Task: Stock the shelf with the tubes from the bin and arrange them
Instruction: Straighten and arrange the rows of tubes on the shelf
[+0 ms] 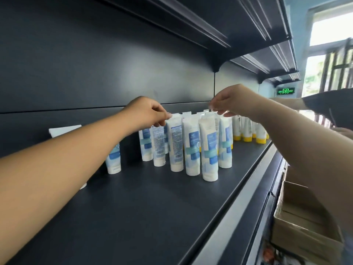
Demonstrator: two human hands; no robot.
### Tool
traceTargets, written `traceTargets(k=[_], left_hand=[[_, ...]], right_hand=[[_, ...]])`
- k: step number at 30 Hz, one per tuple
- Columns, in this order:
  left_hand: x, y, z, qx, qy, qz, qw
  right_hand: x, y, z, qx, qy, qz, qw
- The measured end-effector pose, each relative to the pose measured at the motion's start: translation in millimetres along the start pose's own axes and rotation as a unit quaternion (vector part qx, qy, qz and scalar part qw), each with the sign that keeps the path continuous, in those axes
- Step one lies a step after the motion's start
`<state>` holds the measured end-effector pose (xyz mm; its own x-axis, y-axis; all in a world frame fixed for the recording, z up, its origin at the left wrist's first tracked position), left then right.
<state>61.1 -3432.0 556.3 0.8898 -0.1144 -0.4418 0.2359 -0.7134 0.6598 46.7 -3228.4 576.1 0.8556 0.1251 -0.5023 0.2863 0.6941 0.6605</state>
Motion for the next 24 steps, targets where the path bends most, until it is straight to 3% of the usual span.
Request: traceTargets(k=[7, 13, 20, 24], left_hand=[[-20.4, -43.7, -46.9, -0.033, -0.058, -0.054, 0.996], [-32.2, -71.6, -56.9, -0.105, -0.048, -0.044, 0.992], [-33.1, -75.4, -41.4, 0.017, 0.02, 0.018, 0.999], [-20.9, -48.0, -39.7, 0.03, 0.035, 0.017, 0.999]], right_hand=[[-32.6, 10.3, -56.2, 0.019, -0.038, -0.062, 0.997], [-36.5, -23.5, -96.1, -0.012, -0.112, -0.016, 0.994], [-24.7, -25.4, -85.5, -0.033, -0.117, -0.021, 0.992], [-12.5, -18.7, -50.9, -0.066, -0.098, -0.019, 0.993]])
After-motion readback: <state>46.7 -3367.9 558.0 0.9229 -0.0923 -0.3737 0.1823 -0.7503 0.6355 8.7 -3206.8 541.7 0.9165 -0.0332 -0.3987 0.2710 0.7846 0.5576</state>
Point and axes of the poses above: each hand's wrist, its own x-axis away from the middle knuckle, its own y-axis out of the back of the hand, z = x × y, the point moved 7 cm from there along -x, towards the middle knuckle, and after that the axes turned 4 degrees about x, right-handed, at the moved point
